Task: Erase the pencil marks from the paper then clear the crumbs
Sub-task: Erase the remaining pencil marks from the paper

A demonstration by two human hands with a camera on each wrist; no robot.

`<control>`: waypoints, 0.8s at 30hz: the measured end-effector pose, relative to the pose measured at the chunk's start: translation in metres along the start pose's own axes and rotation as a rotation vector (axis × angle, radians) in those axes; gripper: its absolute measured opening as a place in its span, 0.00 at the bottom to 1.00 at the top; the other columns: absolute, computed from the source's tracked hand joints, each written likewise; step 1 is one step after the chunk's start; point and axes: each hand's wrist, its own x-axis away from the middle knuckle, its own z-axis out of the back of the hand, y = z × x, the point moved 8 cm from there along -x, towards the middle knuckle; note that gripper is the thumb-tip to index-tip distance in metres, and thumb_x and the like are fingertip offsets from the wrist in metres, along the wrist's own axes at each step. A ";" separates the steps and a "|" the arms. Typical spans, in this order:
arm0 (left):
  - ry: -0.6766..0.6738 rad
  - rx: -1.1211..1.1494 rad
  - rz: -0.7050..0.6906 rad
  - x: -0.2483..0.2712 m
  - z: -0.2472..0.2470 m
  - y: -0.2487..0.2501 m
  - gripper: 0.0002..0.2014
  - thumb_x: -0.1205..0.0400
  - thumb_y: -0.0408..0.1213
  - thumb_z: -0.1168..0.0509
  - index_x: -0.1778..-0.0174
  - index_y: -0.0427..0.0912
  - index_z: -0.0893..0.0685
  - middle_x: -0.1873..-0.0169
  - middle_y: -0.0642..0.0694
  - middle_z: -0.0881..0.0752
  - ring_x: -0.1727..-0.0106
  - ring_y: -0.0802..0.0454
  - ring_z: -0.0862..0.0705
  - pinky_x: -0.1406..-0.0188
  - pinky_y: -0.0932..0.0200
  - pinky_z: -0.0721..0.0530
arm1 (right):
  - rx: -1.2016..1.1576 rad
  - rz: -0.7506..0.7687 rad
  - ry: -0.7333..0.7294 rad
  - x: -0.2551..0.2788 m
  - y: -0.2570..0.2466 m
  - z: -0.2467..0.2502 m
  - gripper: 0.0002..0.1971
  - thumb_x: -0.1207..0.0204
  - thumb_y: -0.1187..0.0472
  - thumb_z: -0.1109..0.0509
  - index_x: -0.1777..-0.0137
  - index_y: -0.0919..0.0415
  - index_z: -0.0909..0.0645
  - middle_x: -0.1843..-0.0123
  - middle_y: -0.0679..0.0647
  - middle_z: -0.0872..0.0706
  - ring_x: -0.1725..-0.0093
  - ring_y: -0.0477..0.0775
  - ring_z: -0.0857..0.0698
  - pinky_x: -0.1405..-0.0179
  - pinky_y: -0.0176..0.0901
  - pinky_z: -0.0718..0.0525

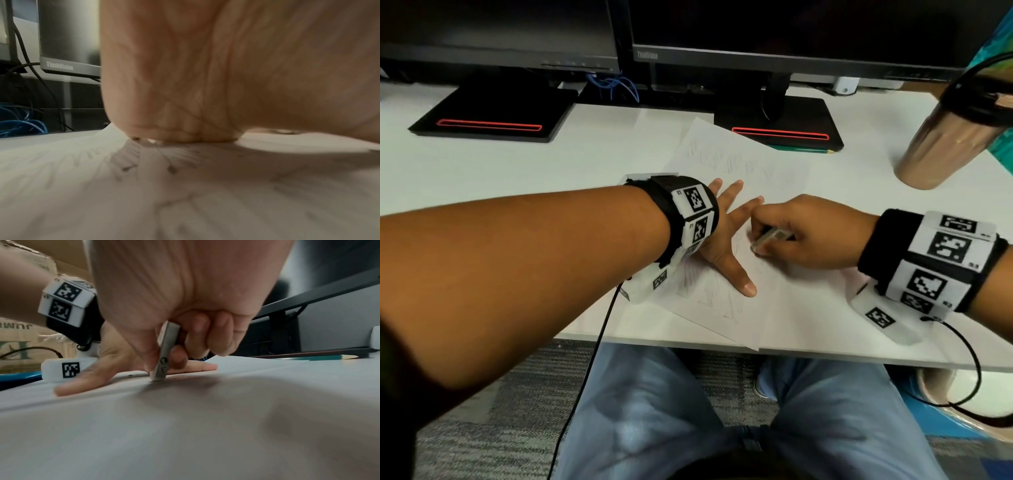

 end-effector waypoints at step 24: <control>0.004 -0.015 0.018 -0.002 -0.001 -0.002 0.76 0.51 0.85 0.35 0.20 0.61 0.78 0.17 0.45 0.77 0.16 0.36 0.73 0.19 0.27 0.61 | -0.068 0.004 -0.080 0.010 -0.007 -0.006 0.03 0.23 0.55 0.28 0.56 0.48 0.20 0.60 0.40 0.12 0.62 0.40 0.15 0.56 0.45 0.16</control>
